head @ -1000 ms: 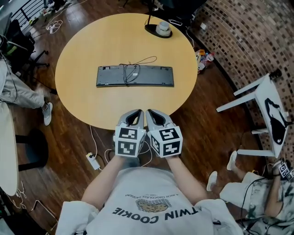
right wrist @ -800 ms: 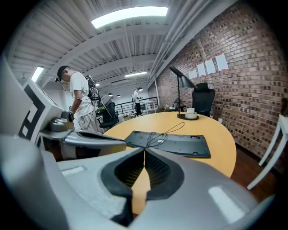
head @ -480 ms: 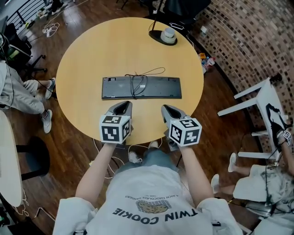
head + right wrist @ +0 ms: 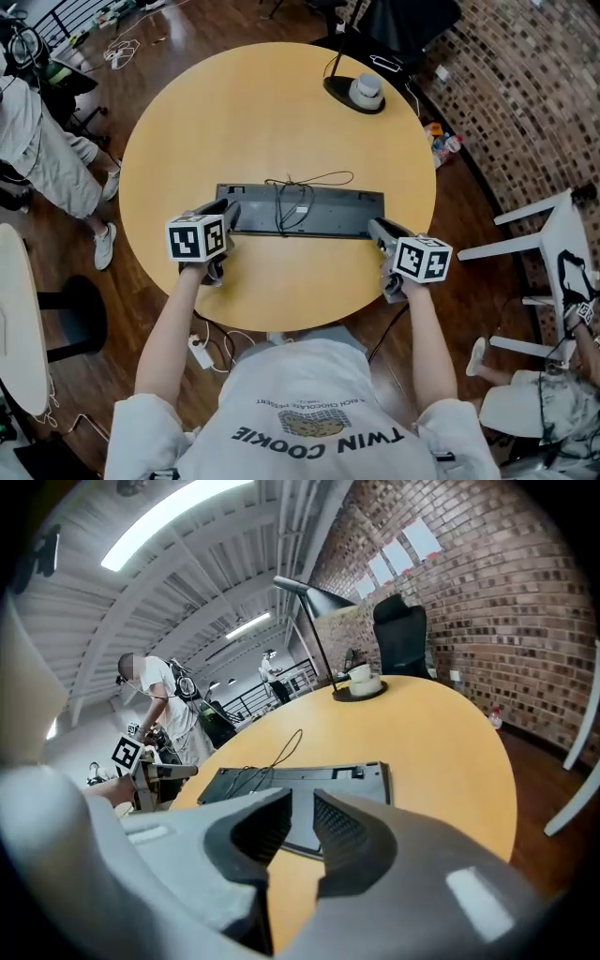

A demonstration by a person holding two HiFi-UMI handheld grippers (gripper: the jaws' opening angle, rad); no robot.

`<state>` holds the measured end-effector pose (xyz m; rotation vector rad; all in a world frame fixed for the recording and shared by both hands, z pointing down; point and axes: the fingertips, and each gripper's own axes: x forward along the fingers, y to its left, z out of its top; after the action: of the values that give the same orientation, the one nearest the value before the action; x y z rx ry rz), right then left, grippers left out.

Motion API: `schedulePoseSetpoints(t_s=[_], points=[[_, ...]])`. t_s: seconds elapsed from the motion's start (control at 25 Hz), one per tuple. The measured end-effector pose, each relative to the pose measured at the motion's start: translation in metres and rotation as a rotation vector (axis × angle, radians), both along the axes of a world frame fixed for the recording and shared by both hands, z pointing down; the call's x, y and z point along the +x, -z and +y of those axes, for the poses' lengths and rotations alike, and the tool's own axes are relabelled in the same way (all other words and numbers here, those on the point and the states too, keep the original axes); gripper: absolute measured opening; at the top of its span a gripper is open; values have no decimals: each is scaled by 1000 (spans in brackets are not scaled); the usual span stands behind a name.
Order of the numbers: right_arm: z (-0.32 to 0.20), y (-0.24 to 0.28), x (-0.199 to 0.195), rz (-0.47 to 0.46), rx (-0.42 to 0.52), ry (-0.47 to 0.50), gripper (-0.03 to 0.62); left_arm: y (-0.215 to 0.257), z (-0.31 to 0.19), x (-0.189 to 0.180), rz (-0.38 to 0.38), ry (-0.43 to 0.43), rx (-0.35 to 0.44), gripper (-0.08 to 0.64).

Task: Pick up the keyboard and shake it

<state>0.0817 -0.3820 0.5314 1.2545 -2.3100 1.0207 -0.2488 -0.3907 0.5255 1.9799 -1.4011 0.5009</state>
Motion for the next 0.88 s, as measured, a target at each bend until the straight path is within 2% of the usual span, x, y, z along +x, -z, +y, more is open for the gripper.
schedulePoseSetpoints(t_s=[0.28,0.36,0.48,0.64,0.88], points=[[-52,-37,32,-35,-133,8,138,-48,-37,-38,-2,29,-129,222],[-65,-47,36,-25,-169,11,160,-57,-44,-46,20,16,-167,310],[-81,-62,39,2,-226,34,195,-67,-53,-48,46,-30,-217,374],[-95,-75,37,34,-284,65,227,-78,-60,-45,85,-67,-289,380],[-102,-84,30,57,-369,66,239,-84,-62,-40,39,-112,-333,383]])
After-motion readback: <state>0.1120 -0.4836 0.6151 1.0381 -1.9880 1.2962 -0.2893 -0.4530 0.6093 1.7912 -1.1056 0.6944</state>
